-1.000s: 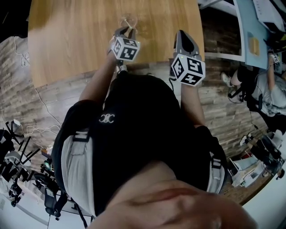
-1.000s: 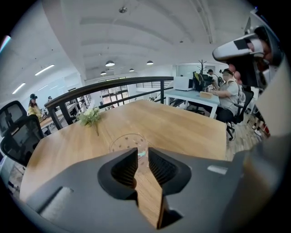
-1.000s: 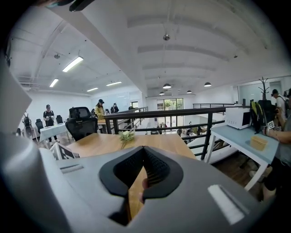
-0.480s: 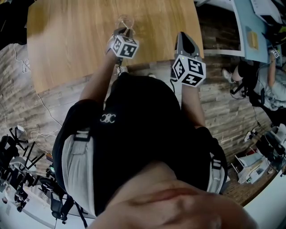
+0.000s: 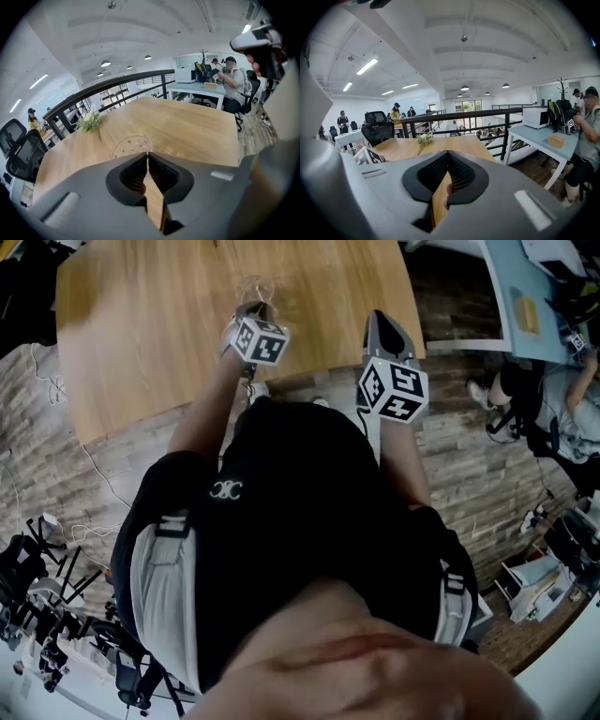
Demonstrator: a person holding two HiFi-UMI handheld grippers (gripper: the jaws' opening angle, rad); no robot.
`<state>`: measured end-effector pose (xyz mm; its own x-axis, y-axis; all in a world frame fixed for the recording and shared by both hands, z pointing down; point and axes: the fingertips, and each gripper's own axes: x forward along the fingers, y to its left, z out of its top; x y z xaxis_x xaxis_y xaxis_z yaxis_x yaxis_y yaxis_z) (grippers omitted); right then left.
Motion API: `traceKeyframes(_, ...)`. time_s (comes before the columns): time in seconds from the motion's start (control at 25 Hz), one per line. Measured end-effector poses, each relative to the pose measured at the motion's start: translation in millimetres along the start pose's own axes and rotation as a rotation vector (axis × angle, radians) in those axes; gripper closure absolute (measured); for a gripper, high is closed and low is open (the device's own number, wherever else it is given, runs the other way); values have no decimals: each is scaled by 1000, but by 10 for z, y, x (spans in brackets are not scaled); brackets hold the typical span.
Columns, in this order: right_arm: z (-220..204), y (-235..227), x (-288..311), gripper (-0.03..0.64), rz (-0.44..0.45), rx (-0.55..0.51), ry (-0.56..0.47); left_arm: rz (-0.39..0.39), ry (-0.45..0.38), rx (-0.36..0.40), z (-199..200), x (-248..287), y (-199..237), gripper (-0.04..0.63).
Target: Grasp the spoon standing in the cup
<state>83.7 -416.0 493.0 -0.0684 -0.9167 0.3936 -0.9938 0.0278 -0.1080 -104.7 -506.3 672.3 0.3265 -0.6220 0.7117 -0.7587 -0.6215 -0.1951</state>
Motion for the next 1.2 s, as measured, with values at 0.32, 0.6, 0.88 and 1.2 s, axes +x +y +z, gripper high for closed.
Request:
traceKeyframes(0.32, -36, -101, -58, 617, 2, 16, -6, 68, -47, -42, 114, -68, 65, 575)
traceKeyframes(0.6, -80, -45, -55, 617, 14, 38, -7, 86, -97, -119, 165, -237, 184, 575)
traceKeyframes(0.88, -61, -12, 2, 617, 50, 37, -7, 71, -126, -160, 292, -486, 171, 575)
traceKeyframes(1.2, -12, 62, -5, 617, 95, 29, -31, 106, -236, -138, 669, -902, 190, 577)
